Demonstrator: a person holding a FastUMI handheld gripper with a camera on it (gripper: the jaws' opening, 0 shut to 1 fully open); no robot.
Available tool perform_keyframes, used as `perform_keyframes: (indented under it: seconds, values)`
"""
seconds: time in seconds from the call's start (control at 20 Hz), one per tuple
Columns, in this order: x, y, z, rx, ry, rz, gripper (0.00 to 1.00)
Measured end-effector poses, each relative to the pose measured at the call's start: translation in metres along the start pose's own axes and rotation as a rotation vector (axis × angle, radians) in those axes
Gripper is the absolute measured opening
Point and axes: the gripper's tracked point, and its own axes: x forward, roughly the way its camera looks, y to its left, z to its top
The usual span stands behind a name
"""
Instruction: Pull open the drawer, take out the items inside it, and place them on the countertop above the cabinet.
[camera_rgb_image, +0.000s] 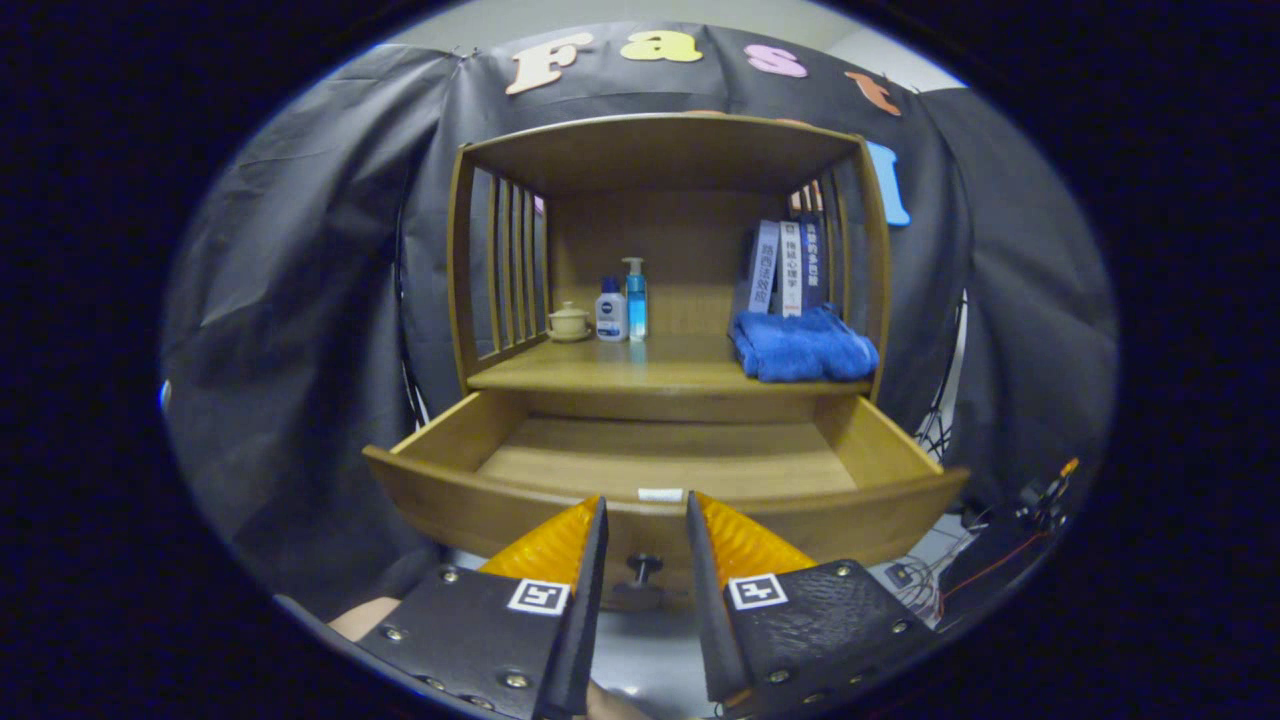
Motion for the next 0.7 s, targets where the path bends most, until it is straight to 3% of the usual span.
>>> perform_keyframes:
  seconds: [0.25,0.6,0.7]
  values:
    - [0.062,-0.002,0.009,-0.042,0.214,0.037,0.44]
    - [0.121,0.001,-0.04,-0.079,0.553,0.066,0.44]
    - [0.13,0.003,-0.059,-0.114,0.645,0.067,0.54]
